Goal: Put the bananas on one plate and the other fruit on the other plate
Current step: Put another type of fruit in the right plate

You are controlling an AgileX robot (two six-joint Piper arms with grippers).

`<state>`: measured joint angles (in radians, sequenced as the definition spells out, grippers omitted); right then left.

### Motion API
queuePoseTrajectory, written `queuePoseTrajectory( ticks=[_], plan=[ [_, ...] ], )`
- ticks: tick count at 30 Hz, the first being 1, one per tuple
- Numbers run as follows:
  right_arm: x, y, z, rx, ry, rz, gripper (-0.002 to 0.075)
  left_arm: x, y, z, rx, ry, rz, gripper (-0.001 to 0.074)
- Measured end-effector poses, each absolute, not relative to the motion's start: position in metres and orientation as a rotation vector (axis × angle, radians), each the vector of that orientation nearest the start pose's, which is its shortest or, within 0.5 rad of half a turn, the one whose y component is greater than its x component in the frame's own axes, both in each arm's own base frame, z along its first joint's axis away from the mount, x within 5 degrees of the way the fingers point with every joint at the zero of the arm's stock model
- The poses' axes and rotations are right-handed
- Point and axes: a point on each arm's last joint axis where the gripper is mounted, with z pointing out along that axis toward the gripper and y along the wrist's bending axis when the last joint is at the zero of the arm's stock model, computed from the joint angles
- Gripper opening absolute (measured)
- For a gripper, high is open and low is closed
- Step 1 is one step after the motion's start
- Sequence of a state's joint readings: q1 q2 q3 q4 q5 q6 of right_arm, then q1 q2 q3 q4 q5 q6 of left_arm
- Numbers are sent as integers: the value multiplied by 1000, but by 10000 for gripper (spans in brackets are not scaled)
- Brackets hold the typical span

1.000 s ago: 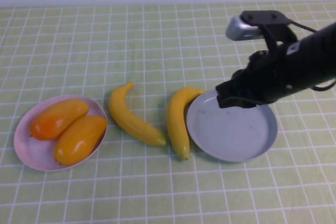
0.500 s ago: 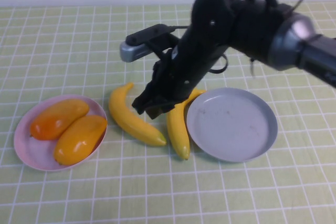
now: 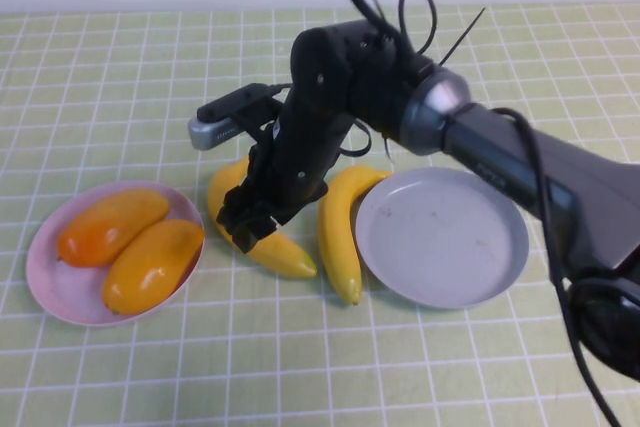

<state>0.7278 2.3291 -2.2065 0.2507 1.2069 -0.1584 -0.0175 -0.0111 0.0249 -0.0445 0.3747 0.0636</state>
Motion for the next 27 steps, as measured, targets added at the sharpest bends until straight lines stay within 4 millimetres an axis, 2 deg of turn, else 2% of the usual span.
queuePoseTrajectory(
  ticks=[5, 10, 14, 17, 24, 27],
  plan=[
    [366, 358, 209, -1192, 2622, 410, 445, 52, -2, 172, 48, 1871, -12, 0],
    [369, 358, 200, -1198, 2626, 375, 445, 52, -2, 172, 48, 1871, -12, 0],
    [371, 359, 193, -1198, 2630, 368, 386, 52, -2, 172, 48, 1871, -12, 0],
    [372, 359, 192, -1198, 2631, 367, 307, 52, -2, 172, 48, 1871, -12, 0],
    [372, 359, 192, -1179, 2641, 367, 307, 52, -2, 172, 48, 1871, -12, 0],
    [371, 359, 200, -1163, 2642, 363, 307, 52, -2, 172, 48, 1871, -12, 0]
  ],
)
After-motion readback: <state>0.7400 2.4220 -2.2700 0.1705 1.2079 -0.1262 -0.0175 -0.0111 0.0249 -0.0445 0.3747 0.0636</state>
